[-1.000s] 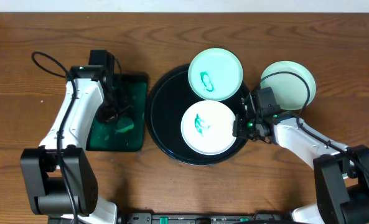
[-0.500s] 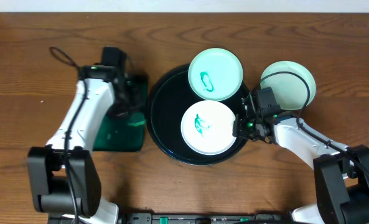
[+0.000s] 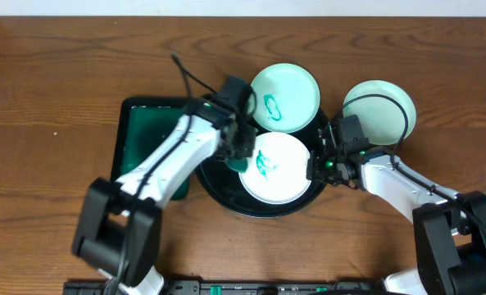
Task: Clean dirty plates on tray and stack at the side
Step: 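Scrub the lower plate with the sponge in the left gripper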
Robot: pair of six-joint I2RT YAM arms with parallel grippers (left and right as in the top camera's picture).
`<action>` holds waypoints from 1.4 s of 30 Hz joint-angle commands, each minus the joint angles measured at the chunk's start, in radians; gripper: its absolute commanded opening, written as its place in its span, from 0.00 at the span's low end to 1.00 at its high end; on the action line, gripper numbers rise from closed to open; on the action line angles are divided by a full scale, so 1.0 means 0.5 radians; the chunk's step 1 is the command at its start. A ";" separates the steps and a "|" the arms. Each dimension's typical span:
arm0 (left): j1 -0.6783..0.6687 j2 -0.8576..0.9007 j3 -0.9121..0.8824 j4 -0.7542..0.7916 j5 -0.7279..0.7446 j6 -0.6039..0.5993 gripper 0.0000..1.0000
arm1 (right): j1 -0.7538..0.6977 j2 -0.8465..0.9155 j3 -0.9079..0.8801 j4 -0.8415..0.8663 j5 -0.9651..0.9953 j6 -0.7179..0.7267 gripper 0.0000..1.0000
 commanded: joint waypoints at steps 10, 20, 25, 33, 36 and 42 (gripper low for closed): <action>-0.249 0.615 0.048 0.279 0.588 -0.072 0.07 | 0.034 0.133 -0.065 -0.021 -0.053 -0.023 0.01; -0.459 0.647 0.048 0.362 0.894 -0.107 0.07 | 0.034 0.133 -0.065 -0.027 -0.053 -0.022 0.01; -0.352 0.647 0.048 0.349 0.726 -0.179 0.07 | 0.034 0.133 -0.065 -0.029 -0.053 -0.022 0.01; 0.045 0.646 0.049 0.040 -0.233 -0.140 0.07 | 0.034 0.133 -0.065 -0.036 -0.053 -0.023 0.01; 0.146 0.645 0.049 -0.054 -0.599 -0.205 0.07 | 0.034 0.133 -0.065 -0.035 -0.053 -0.023 0.01; 0.128 0.645 0.049 -0.069 -0.591 -0.156 0.07 | 0.034 0.133 -0.065 -0.035 -0.052 -0.023 0.01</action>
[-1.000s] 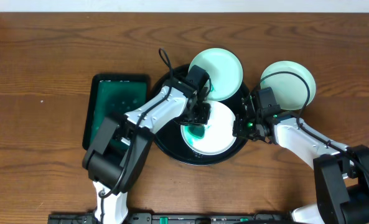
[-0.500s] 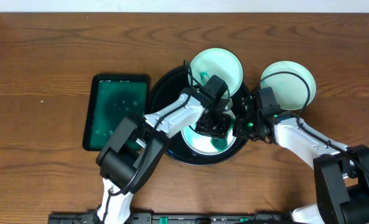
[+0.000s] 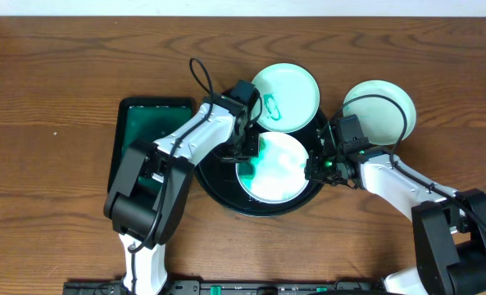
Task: Clean dirty plates on tray and stack at the side
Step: 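Scrub the lower plate with the sponge in the left gripper, then return the green sponge to the basin with the left gripper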
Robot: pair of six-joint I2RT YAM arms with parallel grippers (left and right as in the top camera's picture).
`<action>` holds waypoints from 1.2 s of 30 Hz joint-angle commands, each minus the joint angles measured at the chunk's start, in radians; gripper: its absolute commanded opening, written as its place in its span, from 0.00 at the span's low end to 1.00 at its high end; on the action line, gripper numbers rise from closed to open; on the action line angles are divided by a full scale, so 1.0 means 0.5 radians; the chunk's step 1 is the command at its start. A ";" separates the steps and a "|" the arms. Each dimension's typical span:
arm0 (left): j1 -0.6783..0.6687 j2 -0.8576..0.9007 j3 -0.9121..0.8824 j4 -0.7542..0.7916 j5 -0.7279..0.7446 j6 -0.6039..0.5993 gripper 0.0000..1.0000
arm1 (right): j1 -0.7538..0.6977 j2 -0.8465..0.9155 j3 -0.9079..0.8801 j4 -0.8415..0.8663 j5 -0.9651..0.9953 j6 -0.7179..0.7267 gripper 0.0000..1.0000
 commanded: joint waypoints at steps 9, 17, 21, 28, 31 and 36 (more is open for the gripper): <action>-0.272 0.164 -0.111 0.102 0.554 0.484 0.07 | 0.036 0.114 -0.070 -0.037 0.009 -0.023 0.01; -0.462 0.164 -0.111 0.356 0.668 0.256 0.07 | 0.036 0.114 -0.070 -0.056 0.010 -0.023 0.01; -0.312 0.164 -0.111 0.361 0.462 0.101 0.07 | 0.036 0.114 -0.070 -0.066 0.009 -0.023 0.01; 0.103 0.163 -0.011 0.269 0.256 0.033 0.06 | 0.036 0.114 -0.070 -0.072 0.009 -0.023 0.01; 0.182 0.160 0.095 0.146 0.259 0.043 0.07 | 0.036 0.114 -0.070 -0.070 0.010 -0.024 0.01; 0.157 0.150 0.243 -0.049 0.247 0.130 0.07 | 0.036 0.114 -0.070 -0.056 0.010 -0.024 0.01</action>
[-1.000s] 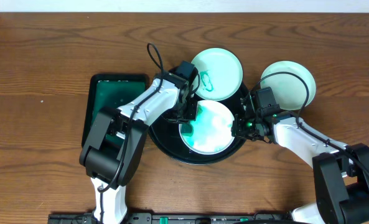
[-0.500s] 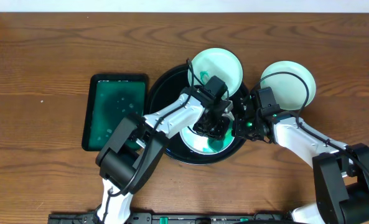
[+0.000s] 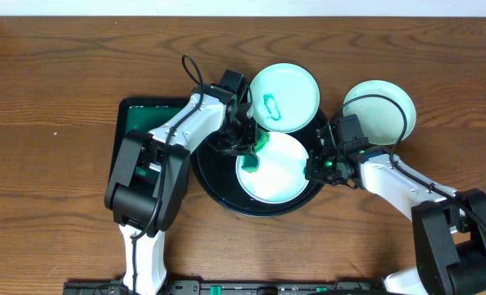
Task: Clean dirty plates on tray and stack at the side
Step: 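Return the green sponge to the basin with the left gripper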
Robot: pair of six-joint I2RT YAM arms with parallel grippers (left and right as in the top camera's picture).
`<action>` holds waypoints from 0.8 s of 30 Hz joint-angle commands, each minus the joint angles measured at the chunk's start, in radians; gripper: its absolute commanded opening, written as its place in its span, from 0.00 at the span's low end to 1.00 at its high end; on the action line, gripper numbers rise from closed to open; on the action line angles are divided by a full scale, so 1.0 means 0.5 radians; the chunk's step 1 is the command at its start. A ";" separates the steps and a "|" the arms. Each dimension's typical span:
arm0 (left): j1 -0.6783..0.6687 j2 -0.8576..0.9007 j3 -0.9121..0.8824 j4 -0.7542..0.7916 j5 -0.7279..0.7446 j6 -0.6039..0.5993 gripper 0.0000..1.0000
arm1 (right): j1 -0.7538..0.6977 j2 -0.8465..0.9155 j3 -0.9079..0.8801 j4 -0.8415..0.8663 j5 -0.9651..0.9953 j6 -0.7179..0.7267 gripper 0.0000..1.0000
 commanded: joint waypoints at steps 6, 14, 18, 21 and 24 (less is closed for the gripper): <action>-0.051 -0.172 0.243 -0.265 -0.656 0.056 0.07 | 0.037 0.112 -0.076 -0.041 0.011 -0.023 0.01; 0.069 -0.609 0.243 -0.509 -1.211 -0.005 0.08 | 0.037 0.112 -0.076 -0.064 0.011 -0.038 0.01; 0.248 -0.578 0.233 -0.532 -1.201 -0.006 0.07 | 0.037 0.112 -0.076 -0.072 0.003 -0.037 0.01; 0.454 -0.531 0.211 -0.529 -1.200 -0.014 0.07 | 0.037 0.112 -0.076 -0.089 -0.002 -0.038 0.01; 0.624 -0.476 0.207 -0.531 -1.184 -0.013 0.07 | 0.037 0.112 -0.076 -0.092 -0.002 -0.038 0.01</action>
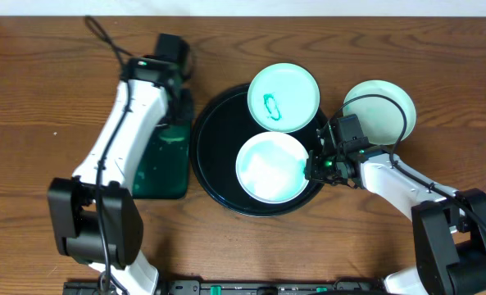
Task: Clean dirty plates on tray and stack at the side
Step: 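Return the green sponge to the basin with the left gripper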
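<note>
A white plate (269,168) lies wiped clean on the black round tray (214,156). My right gripper (312,170) stays at the plate's right rim, shut on it. A mint plate (285,92) with a green scribble sits on the tray's far right edge. My left gripper (175,124) is off the tray, over the far right corner of the green bin (156,172). It is shut on a green sponge (173,136), and the wrist mostly hides the fingers.
A clean mint plate (382,108) sits on the wooden table (46,98) right of the tray, behind my right arm. The green bin stands directly left of the tray. The table's far edge runs along the top of the view.
My left gripper has left the white plate and now hangs over the green bin to the left with the sponge. The plate has no green smear left. The right gripper has not moved.
The white plate first carried a green scribble, with my left gripper and sponge at its left edge. Then the mark was smeared across the plate, then nearly gone with the sponge at the upper left. Now the plate is clean and the sponge is over the bin.
</note>
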Robot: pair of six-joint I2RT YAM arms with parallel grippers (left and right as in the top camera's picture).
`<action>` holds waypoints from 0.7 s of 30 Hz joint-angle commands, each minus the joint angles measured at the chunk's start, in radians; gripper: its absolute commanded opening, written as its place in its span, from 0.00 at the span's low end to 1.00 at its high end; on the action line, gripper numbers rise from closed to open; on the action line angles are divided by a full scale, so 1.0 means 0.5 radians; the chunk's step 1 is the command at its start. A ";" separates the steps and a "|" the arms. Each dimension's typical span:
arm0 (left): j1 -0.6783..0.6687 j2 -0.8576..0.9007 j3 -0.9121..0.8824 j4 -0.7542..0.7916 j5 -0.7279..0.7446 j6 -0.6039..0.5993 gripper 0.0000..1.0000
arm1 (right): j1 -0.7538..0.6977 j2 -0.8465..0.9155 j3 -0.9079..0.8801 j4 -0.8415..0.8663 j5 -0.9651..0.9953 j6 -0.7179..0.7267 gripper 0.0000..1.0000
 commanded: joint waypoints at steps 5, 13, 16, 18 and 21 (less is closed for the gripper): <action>0.308 0.206 -0.014 -0.014 0.082 -0.017 0.54 | 0.037 0.103 -0.075 -0.057 -0.002 -0.129 0.01; 0.309 0.248 -0.017 -0.022 0.136 -0.018 0.77 | 0.037 -0.024 0.034 -0.102 -0.002 -0.291 0.01; 0.309 0.248 -0.017 -0.029 0.135 -0.018 0.78 | 0.042 -0.147 0.065 -0.121 0.026 -0.397 0.01; 0.309 0.248 -0.017 -0.029 0.135 -0.018 0.78 | 0.060 -0.224 0.072 -0.132 0.114 -0.420 0.02; 0.309 0.248 -0.017 -0.030 0.136 -0.018 0.78 | 0.129 -0.420 0.076 -0.163 0.333 -0.568 0.01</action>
